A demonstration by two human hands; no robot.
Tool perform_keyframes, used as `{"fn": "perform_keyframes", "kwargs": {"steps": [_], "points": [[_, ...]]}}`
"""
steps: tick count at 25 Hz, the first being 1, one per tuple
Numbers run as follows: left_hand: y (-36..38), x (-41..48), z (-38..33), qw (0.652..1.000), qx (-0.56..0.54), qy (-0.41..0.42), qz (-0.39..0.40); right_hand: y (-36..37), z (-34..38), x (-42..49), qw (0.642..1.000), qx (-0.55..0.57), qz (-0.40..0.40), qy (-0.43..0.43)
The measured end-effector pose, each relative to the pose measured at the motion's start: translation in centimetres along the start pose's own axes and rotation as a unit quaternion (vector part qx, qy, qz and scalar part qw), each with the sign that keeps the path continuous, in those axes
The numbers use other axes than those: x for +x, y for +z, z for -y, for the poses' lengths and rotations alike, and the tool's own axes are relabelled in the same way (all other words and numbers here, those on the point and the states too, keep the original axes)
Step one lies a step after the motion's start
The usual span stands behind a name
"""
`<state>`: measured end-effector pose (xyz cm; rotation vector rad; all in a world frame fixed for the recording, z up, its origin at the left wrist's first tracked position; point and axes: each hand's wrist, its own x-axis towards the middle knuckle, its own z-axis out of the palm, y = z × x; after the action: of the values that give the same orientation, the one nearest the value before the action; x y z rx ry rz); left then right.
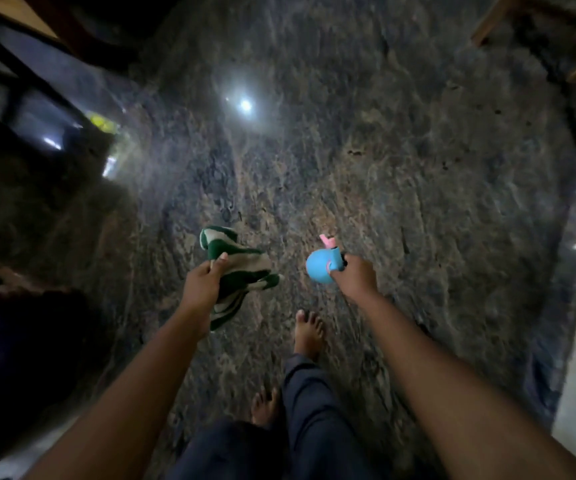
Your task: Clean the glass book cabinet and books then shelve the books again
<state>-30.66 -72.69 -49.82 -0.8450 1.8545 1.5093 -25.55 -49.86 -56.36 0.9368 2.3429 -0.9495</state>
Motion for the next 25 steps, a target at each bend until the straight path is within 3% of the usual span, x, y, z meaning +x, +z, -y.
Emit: {"fn": "perform_keyframes", "kwargs": {"steps": [6, 12, 14, 17, 19, 22, 25], "points": [[2.7, 13.2, 3.0, 0.996, -0.072, -0.058, -0.003, 9.4, -1.9, 14.2, 0.994, 0.027, 0.042, 0.102], [2.5, 16.1, 3.8, 0.973, -0.193, -0.123, -0.041, 13.0, -3.5, 16.0, 0.984, 0.046, 0.087, 0.151], [2.1, 15.3, 3.1, 0.972, -0.193, -0.130, -0.038, 12.3, -2.3, 14.8, 0.985, 0.041, 0.102, 0.133], [1.0, 12.8, 0.9, 0.968, -0.203, -0.146, -0.005, 9.5, 1.0, 11.3, 0.995, 0.055, 0.059, 0.060], [-0.1, 10.6, -1.1, 0.970, -0.196, -0.138, 0.033, 6.7, 3.8, 8.7, 0.988, 0.145, 0.047, 0.014], [-1.4, 6.5, -4.4, 0.981, -0.127, -0.082, 0.123, 1.5, 8.9, 6.0, 0.945, 0.313, 0.093, 0.014], [-3.4, 2.4, -8.6, 0.983, 0.003, -0.001, 0.185, -3.2, 13.9, 3.5, 0.937, 0.327, 0.110, -0.051]]}}
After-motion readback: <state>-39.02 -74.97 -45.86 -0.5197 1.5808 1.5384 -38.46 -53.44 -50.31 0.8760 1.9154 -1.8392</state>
